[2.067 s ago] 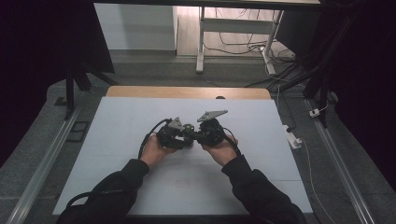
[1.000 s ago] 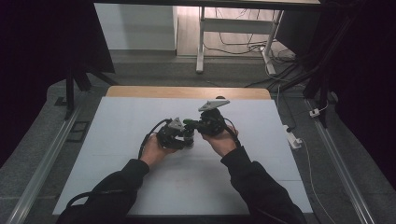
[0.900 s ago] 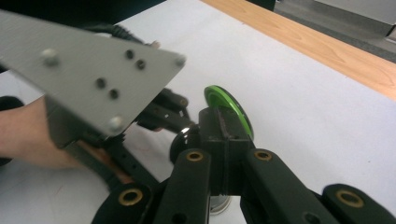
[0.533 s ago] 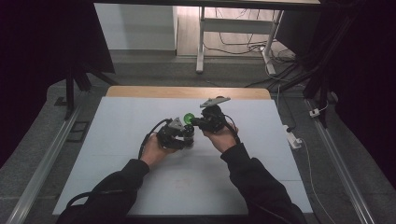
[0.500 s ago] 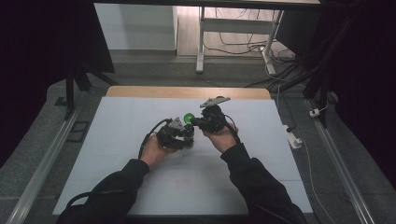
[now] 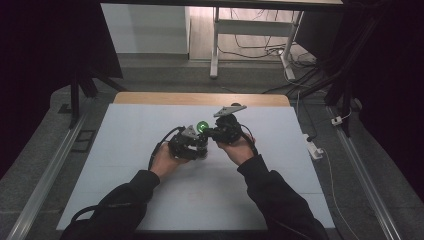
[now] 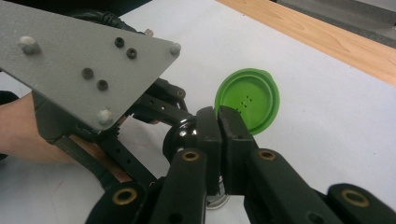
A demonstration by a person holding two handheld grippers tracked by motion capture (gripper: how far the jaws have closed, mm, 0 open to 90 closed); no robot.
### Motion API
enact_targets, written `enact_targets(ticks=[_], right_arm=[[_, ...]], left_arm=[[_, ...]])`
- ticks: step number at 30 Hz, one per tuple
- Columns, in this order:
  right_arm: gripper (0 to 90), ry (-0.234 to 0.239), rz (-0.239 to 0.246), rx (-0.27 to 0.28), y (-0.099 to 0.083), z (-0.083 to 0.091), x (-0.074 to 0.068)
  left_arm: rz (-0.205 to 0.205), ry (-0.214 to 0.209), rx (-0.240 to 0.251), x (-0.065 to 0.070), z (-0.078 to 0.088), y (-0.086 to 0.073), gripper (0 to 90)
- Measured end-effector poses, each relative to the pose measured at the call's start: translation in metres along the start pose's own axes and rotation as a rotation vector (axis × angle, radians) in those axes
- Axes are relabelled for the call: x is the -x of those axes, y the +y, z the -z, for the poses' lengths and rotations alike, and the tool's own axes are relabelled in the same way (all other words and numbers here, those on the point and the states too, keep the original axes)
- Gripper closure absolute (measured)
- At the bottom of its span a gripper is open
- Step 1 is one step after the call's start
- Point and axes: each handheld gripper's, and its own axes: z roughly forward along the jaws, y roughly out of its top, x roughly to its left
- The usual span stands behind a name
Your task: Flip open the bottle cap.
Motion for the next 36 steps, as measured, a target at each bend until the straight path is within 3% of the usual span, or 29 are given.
enact_targets(ticks=[6, 15, 19, 24, 29, 36], right_arm=[[78.3, -0.004, 0.003, 0.008, -0.001, 0.006, -0.001], [61.1, 0.004, 0.002, 0.005, -0.006, 0.015, -0.005], [51.3, 0.016, -0.007, 0.014, -0.008, 0.019, -0.007], [38.2, 0.018, -0.009, 0.026, -0.01, 0.023, -0.011], [24.4, 0.016, -0.007, 0.019, -0.012, 0.025, -0.017], [13.6, 0.014, -0.005, 0.005, -0.018, 0.032, -0.021]], left_arm=[[0.019, 0.008, 0.026, -0.002, 0.007, 0.0, 37.6], [0.052, -0.047, 0.019, -0.004, 0.018, 0.001, 18.0], [0.065, -0.019, 0.001, -0.002, 0.025, -0.001, 14.4], [0.106, -0.046, -0.005, -0.004, 0.033, -0.005, 7.3], [0.115, -0.044, -0.005, -0.002, 0.044, -0.009, 3.2], [0.136, -0.047, 0.021, 0.003, 0.066, -0.015, 0.4]])
